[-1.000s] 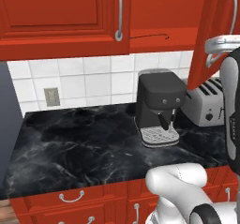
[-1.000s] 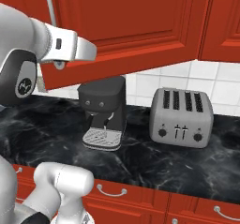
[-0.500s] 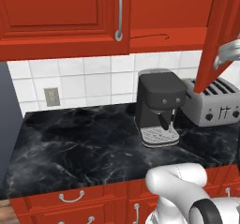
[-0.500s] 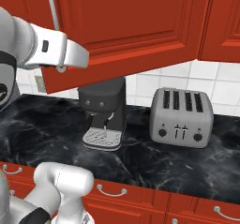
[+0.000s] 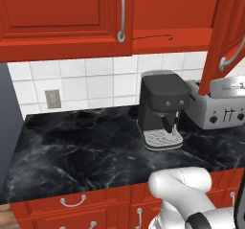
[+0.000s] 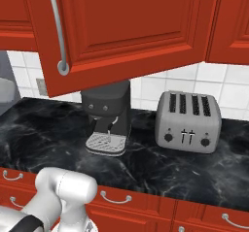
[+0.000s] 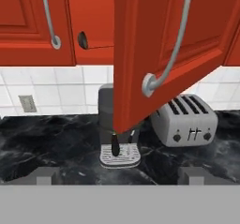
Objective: Open the cabinet and move the ladle to the pot. Then close the cabinet.
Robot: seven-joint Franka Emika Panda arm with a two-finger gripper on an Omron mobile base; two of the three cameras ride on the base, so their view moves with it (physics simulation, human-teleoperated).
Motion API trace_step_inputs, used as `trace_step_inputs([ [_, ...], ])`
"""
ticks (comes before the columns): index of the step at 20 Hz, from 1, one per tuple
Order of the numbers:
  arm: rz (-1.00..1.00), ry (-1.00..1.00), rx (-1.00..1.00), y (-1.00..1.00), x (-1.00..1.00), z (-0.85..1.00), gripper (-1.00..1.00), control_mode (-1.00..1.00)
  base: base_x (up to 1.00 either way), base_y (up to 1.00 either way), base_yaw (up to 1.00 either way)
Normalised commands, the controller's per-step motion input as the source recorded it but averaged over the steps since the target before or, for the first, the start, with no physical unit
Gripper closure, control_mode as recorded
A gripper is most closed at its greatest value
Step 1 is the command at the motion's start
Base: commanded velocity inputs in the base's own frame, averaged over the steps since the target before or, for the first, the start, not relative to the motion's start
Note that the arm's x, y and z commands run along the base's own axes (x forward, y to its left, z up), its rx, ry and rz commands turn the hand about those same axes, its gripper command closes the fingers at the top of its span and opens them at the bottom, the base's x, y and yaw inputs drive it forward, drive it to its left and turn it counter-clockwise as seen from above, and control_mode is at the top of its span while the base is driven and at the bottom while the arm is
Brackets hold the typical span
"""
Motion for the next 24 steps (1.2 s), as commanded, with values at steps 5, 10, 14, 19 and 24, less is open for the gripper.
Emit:
trace_step_inputs([
  [5,0.00,0.01,0.00,0.80,-0.08,-0.06,-1.00,-1.00,0.00,0.00,0.00],
  [10,0.00,0.03,0.00,0.34,0.51,-0.02,-1.00,-1.00,0.00,0.00,0.00],
  [14,0.00,0.02,0.00,0.10,0.73,-0.01,-1.00,-1.00,0.00,0.00,0.00],
  [19,0.00,0.00,0.00,0.00,0.68,-0.12,-1.00,-1.00,0.00,0.00,0.00],
  [24,0.00,-0.01,-0.03,0.00,0.64,-0.19,-1.00,-1.00,0.00,0.00,0.00],
])
